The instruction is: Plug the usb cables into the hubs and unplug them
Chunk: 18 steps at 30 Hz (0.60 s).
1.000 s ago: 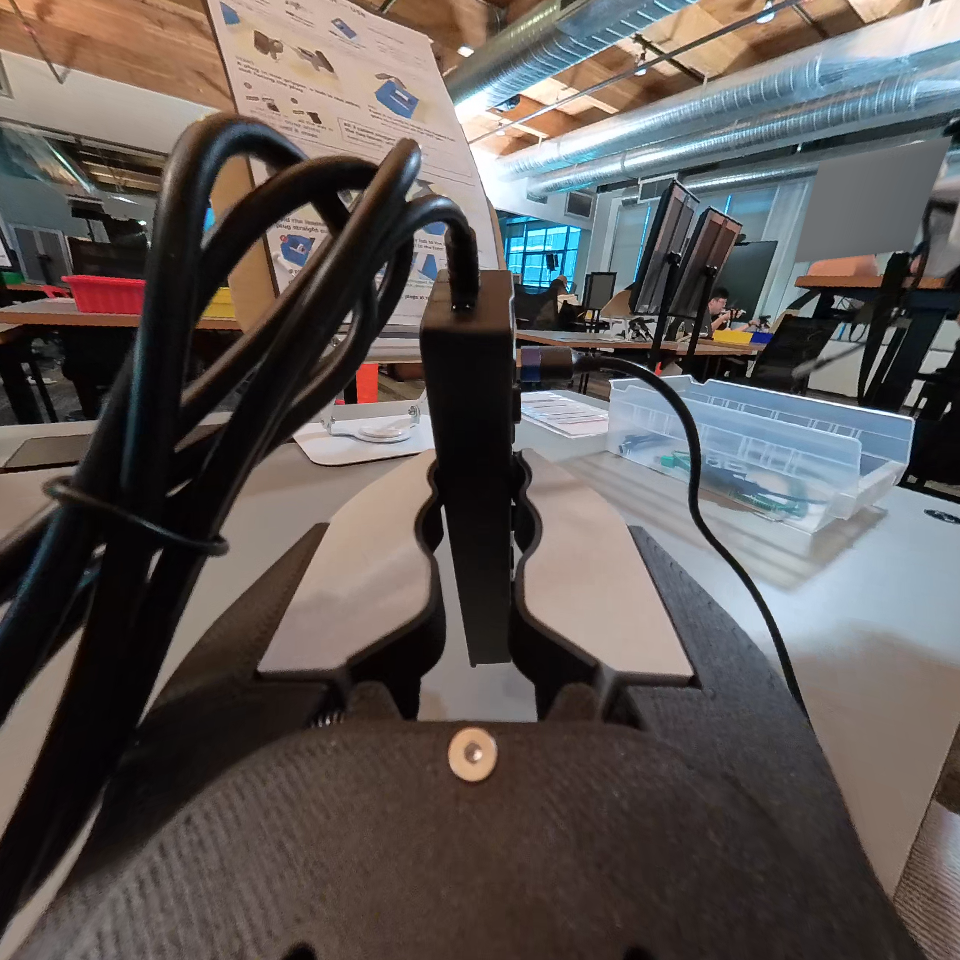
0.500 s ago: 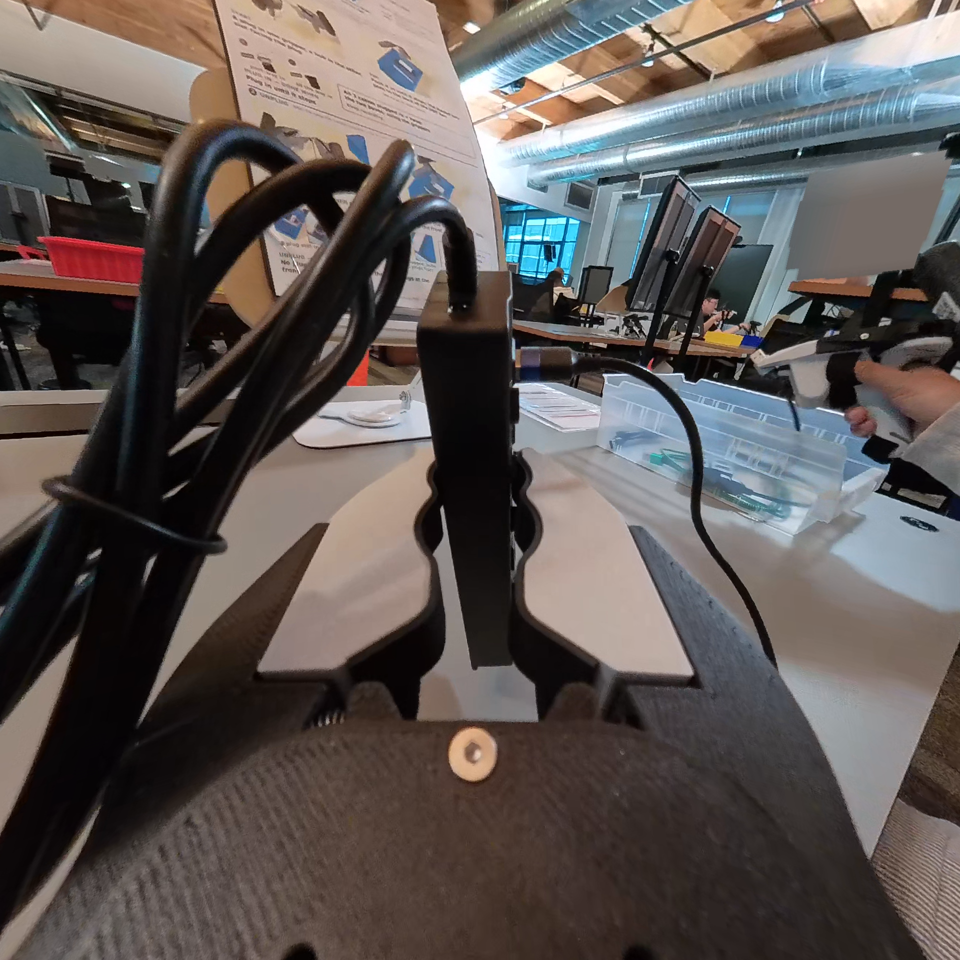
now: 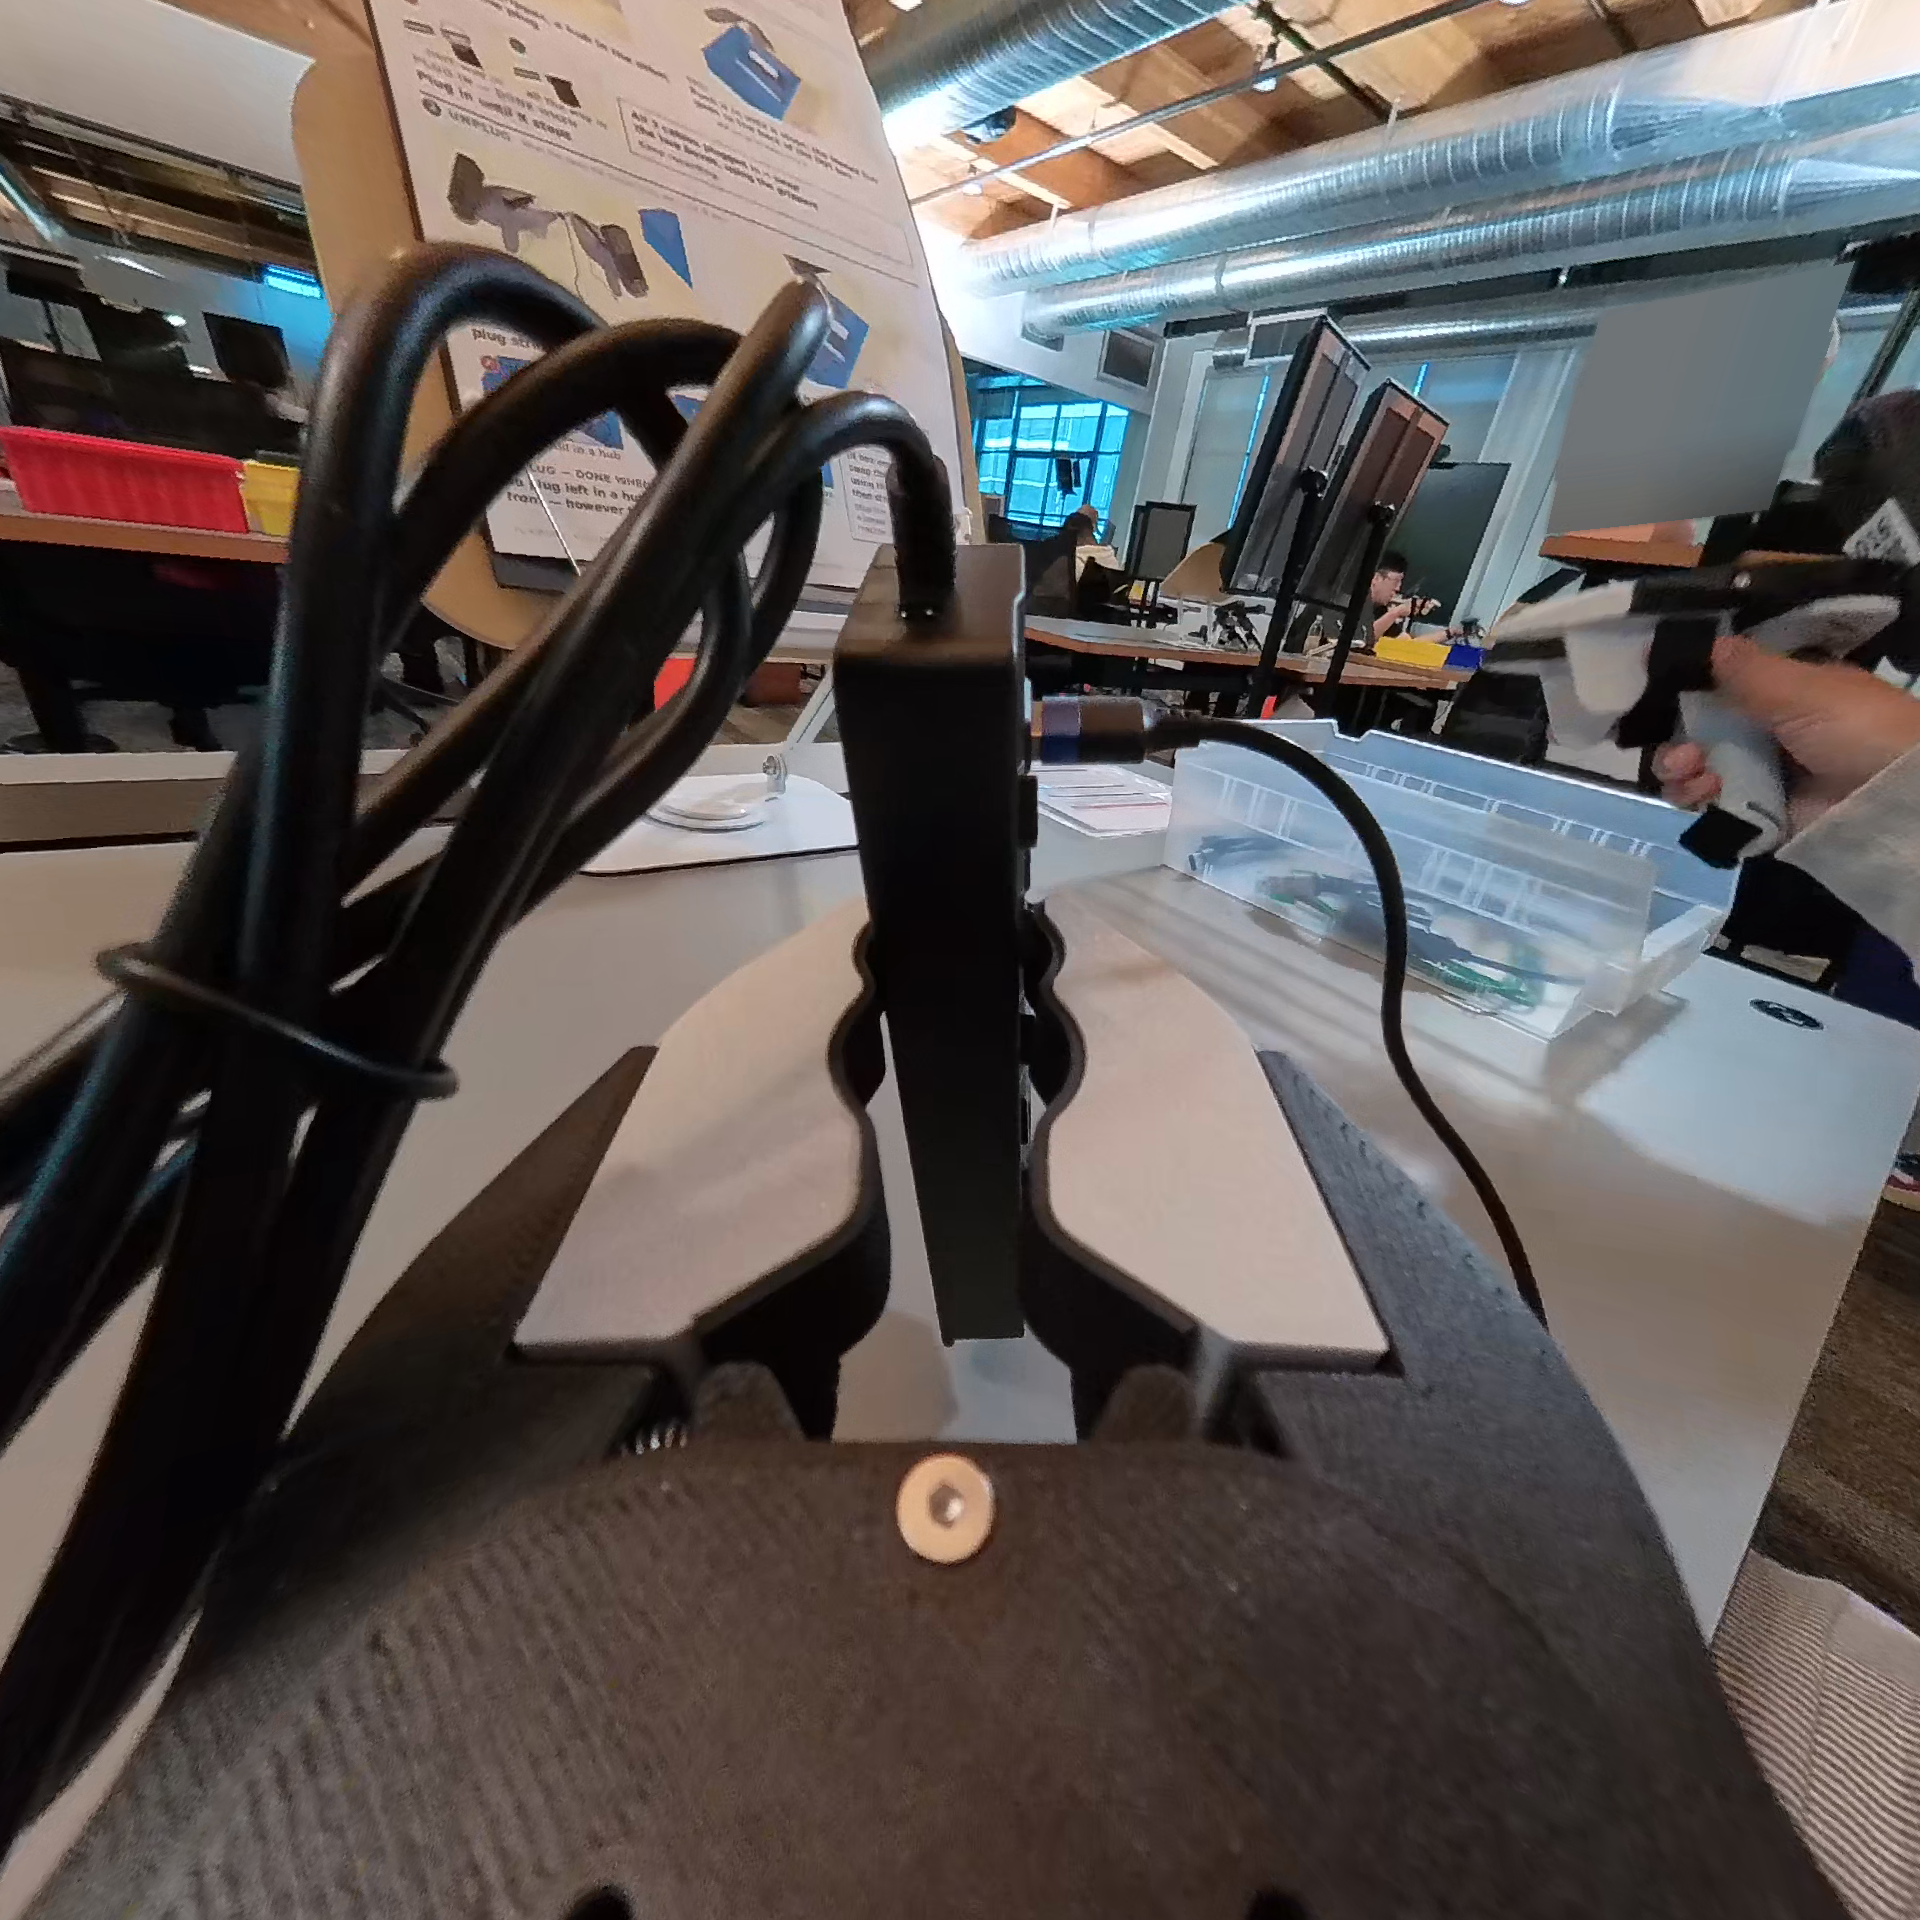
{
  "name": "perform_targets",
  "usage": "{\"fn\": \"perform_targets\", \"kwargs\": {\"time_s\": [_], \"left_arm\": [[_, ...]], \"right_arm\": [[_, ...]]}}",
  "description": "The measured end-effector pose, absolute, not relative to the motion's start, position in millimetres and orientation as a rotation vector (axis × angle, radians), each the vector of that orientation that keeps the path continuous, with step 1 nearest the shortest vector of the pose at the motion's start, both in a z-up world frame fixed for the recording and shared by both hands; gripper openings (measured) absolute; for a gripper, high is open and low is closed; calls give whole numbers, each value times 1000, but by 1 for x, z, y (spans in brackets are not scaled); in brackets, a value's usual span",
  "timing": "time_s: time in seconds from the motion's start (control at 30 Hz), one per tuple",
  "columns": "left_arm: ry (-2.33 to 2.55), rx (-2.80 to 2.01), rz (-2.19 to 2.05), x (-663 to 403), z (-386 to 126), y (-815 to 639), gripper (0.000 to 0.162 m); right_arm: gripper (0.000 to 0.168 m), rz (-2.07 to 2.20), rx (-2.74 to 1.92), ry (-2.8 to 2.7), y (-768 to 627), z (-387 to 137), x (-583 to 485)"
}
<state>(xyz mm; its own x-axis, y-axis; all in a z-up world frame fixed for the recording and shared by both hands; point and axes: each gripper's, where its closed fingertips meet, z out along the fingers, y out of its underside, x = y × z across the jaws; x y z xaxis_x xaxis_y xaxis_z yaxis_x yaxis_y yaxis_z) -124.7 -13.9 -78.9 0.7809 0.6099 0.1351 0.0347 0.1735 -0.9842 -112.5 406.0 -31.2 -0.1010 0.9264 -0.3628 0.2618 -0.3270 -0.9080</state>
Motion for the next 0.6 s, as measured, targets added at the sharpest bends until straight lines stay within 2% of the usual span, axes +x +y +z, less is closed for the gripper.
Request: {"fn": "perform_targets", "kwargs": {"time_s": [0.1,0.2,0.4,0.5,0.6], "left_arm": [[-574,-1359,440,-123,-80,-11,25],[-546,-1379,459,-119,-80,-7,25],[-370,-1469,653,-103,-77,7,25],[-243,-1527,769,-89,-79,19,25],[-217,-1556,803,-80,-82,29,25]], "right_arm": [[32,1685,-1433,-1393,339,3,-112],[32,1908,-1272,-1561,244,16,-105],[33,2236,-1173,-2001,71,-27,-60],[38,2408,-1244,-2015,41,-38,-47],[39,2339,-1229,-1978,39,-49,-50]]}}
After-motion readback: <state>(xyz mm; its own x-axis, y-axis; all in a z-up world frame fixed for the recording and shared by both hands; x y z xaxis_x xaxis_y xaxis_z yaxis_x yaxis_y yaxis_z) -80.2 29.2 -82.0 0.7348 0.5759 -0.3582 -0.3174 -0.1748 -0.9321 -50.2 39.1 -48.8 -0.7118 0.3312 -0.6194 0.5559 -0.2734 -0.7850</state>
